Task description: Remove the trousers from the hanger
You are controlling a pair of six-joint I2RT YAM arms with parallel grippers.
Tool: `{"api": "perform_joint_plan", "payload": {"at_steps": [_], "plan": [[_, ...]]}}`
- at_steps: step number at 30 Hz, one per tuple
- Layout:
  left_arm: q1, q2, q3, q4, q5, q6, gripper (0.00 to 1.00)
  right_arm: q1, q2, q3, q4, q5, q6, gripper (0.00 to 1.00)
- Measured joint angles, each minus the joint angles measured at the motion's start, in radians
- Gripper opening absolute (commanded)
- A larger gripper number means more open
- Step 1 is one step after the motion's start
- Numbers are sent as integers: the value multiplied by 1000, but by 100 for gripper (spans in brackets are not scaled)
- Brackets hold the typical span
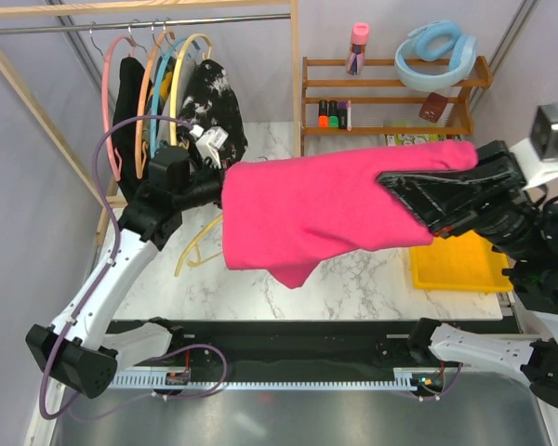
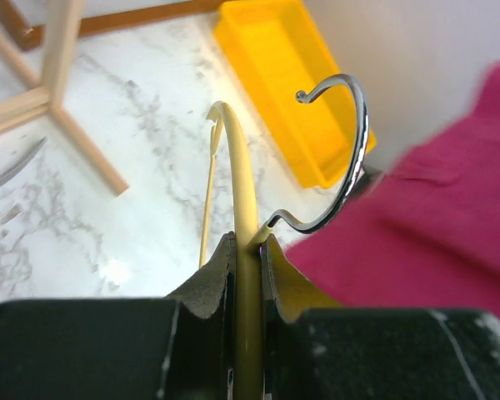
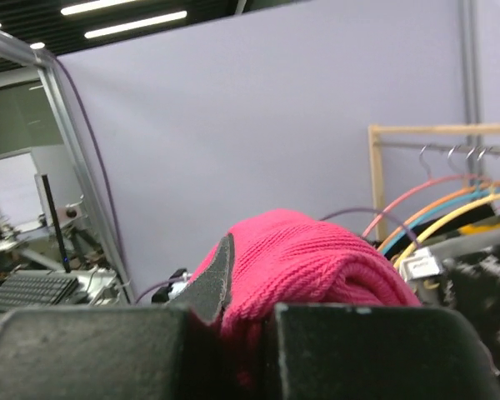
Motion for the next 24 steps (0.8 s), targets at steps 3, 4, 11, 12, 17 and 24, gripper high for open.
{"api": "perform_joint_plan", "payload": {"at_steps": [3,4,11,12,17,24], "plan": [[2,6,-5,-40,-58,26,2,0,-3,46,-18,51,-35,0],[2,5,-5,-48,-70,34,2,0,-5,59,-33,86,-53,0],[2,-21,-5,-95,-144,85,2,1,-89,-39,-198,522,-171,0],[2,-32,-4,-107,-156,92,2,2,-106,-68,-217,574,-179,0],[2,-95,10,-140,-177,111,2,1,-174,-235,-309,850,-213,0],[2,-152,63,-161,-175,111,2,1,-190,-304,-364,1055,-288,0]]}}
